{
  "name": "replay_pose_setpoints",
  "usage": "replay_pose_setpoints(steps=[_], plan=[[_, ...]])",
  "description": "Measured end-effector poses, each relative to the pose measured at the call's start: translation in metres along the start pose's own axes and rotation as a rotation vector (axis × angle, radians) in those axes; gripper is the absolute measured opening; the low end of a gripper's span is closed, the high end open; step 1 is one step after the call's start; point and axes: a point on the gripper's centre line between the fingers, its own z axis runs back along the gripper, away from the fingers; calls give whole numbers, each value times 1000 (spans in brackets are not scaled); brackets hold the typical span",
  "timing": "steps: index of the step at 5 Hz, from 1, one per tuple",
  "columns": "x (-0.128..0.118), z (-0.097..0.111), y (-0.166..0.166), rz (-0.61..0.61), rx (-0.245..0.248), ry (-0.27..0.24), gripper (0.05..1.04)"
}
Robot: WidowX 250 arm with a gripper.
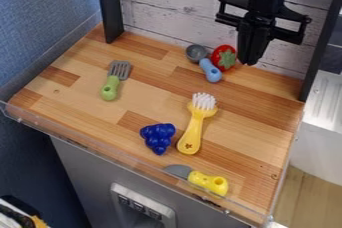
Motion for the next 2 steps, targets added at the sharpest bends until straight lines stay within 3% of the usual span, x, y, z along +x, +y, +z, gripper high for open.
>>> replay_pose_setpoints(steps=[1, 2], plan=[[5, 0, 6, 101, -8, -25, 63], [14, -2, 27, 293, -27, -59, 68]])
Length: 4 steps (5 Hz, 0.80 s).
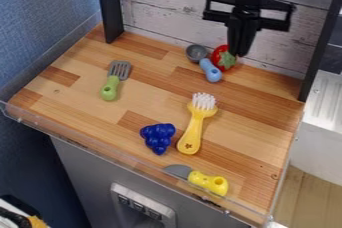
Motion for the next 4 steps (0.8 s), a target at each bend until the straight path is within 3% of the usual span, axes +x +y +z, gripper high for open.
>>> replay_pose_setpoints(steps=[2, 3, 4], plan=[[17, -6, 21, 452, -26, -55, 71], [19, -6, 26, 683, -18, -68, 71], [28, -12, 28, 834, 2, -56, 71]])
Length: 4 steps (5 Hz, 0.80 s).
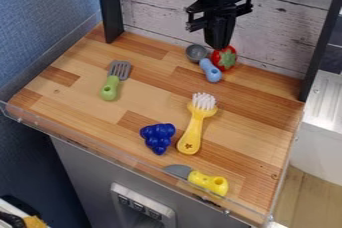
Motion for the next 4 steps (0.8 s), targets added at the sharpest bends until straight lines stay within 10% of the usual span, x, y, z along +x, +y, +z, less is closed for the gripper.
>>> replay_pose_setpoints(steps=[3, 4], plan=[[2, -21, -10, -297, 21, 15, 107], [-2, -40, -14, -434, 25, 36, 288]])
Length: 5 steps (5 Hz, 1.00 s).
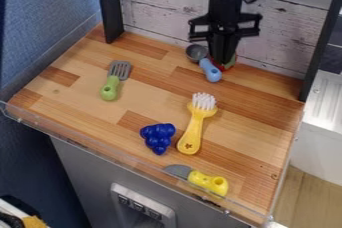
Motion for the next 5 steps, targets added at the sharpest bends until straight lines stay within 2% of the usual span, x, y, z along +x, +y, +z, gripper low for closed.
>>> replay_pose_setpoints(steps=[1, 2, 3, 4, 5], plan=[[-6, -18, -6, -50, -7, 16, 568], [-9, -32, -6, -3, -19, 26, 868], [-6, -37, -7, 121, -43, 26, 938], [-9, -39, -6, 235, -62, 22, 673], [-10, -40, -6, 295, -74, 17, 381]])
